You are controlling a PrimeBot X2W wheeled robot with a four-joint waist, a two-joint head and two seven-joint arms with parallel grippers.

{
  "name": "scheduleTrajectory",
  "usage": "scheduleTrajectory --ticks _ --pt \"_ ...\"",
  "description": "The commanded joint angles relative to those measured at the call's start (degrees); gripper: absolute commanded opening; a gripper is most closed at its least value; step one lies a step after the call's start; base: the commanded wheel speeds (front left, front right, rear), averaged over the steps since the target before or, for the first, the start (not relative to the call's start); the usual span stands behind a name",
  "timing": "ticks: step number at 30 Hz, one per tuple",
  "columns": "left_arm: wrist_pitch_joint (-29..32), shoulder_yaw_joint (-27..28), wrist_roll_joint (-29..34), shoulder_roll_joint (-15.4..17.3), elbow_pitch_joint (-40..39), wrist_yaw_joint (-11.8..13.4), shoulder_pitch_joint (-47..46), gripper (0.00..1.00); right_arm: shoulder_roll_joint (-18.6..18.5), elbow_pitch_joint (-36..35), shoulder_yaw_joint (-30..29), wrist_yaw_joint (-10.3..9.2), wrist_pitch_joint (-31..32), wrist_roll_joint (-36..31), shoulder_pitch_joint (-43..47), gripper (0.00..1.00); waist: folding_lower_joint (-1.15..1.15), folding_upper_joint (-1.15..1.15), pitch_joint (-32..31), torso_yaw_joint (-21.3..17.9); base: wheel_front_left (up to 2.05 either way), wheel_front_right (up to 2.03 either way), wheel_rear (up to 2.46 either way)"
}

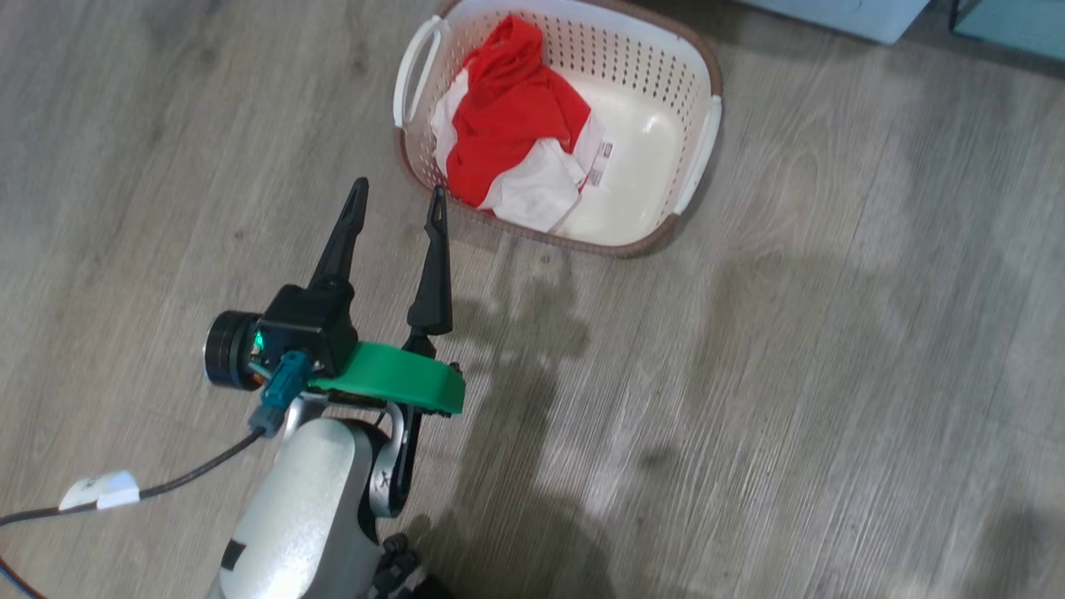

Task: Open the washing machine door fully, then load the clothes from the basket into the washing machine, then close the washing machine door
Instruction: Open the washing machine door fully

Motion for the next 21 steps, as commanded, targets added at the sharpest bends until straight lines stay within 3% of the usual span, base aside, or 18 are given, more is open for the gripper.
scheduleTrajectory --ticks 1,21 --pt "-0.56 1.95 -0.24 0.78 -1.59 0.35 0.0 1.0 3.49 -1.95 0.71 0.06 1.49 0.56 0.7 0.0 0.0 0.0 -1.23 0.25 0.0 0.0 0.0" --pt "-0.56 4.21 1.92 0.78 -0.29 0.34 5.57 1.0 6.95 -11.37 4.9 0.06 10.16 10.7 21.77 0.0 0.0 0.0 -14.13 2.91 0.0 0.0 0.0"
